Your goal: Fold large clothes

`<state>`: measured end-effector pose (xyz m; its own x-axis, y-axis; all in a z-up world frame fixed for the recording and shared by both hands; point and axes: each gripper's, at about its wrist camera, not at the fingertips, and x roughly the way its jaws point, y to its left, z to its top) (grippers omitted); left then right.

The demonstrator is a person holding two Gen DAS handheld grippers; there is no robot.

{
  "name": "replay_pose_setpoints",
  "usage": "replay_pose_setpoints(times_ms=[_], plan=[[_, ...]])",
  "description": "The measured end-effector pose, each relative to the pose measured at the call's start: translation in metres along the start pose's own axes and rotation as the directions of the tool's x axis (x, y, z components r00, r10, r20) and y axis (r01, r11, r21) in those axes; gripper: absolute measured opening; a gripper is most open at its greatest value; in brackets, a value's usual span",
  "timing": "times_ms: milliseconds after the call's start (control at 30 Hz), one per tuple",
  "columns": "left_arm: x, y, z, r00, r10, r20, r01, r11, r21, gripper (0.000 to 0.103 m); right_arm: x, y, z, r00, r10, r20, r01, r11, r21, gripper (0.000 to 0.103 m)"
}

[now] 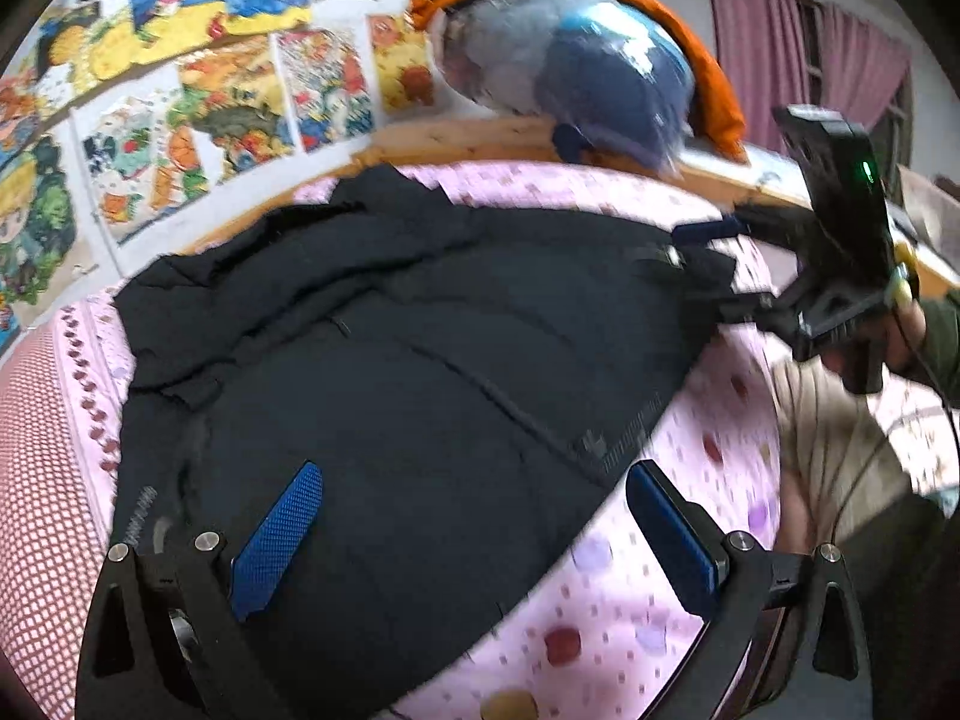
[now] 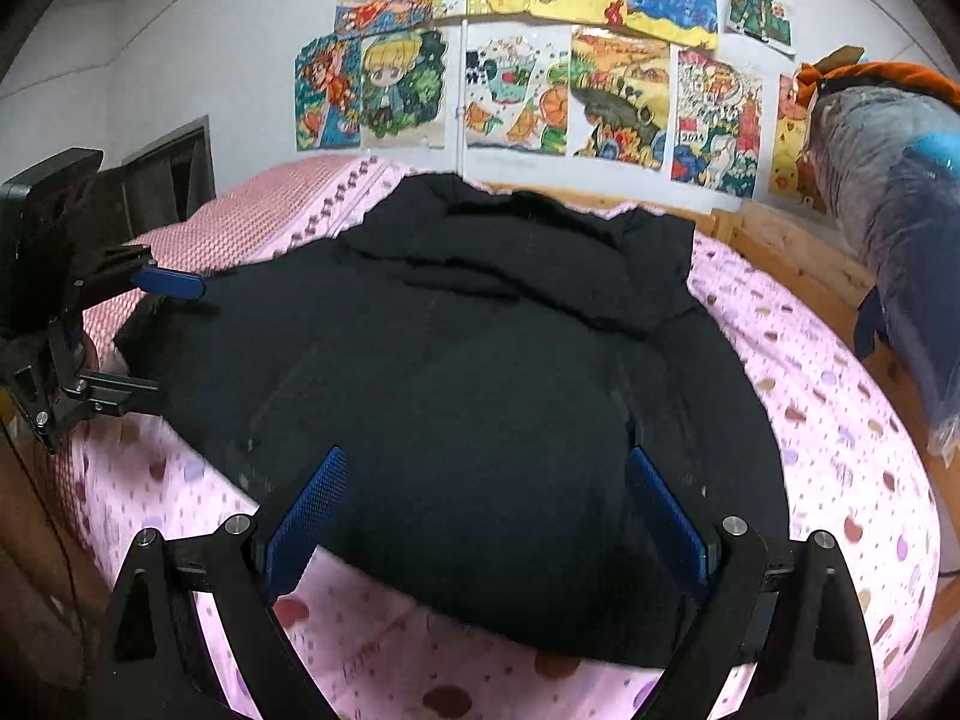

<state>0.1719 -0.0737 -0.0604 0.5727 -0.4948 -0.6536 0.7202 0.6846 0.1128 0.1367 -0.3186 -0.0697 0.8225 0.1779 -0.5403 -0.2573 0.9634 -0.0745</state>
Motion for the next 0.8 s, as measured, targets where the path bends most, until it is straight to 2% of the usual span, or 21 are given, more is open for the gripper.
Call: replay_pose_setpoints(times_ms=[100, 300, 567, 633, 733, 800], plan=[[0.004, -0.007, -0.012, 0.999, 0.019, -0.038, -0.017, 0.998, 0.061, 0.102, -0.001, 0.002, -0.012, 1.0, -0.008, -0.026, 0.008, 1.0, -0.001, 0.091], [0.002, -0.019, -0.026, 0.996, 0.077, -0.048, -0.069, 0.985, 0.161, 0.102, 0.001, 0.002, -0.029, 0.997, -0.019, -0.077, 0.019, 1.0, 0.004, 0.091], [0.007, -0.026, -0.038, 0.981, 0.189, -0.039, -0.172, 0.947, 0.272, 0.102, 0.004, 0.013, -0.041, 0.991, -0.067, -0.113, 0.061, 0.996, -0.06, 0.091], [0.005, -0.027, -0.042, 0.973, 0.231, -0.013, -0.217, 0.932, 0.291, 0.102, 0.006, 0.018, -0.043, 0.989, -0.096, -0.115, 0.085, 0.992, -0.092, 0.091], [0.005, -0.029, -0.049, 0.95, 0.311, 0.029, -0.303, 0.895, 0.328, 0.102, 0.007, 0.024, -0.043, 0.985, -0.139, -0.107, 0.125, 0.984, -0.13, 0.091], [0.006, -0.031, -0.051, 0.94, 0.339, 0.041, -0.332, 0.88, 0.339, 0.102, 0.008, 0.027, -0.043, 0.981, -0.163, -0.102, 0.147, 0.978, -0.148, 0.091]])
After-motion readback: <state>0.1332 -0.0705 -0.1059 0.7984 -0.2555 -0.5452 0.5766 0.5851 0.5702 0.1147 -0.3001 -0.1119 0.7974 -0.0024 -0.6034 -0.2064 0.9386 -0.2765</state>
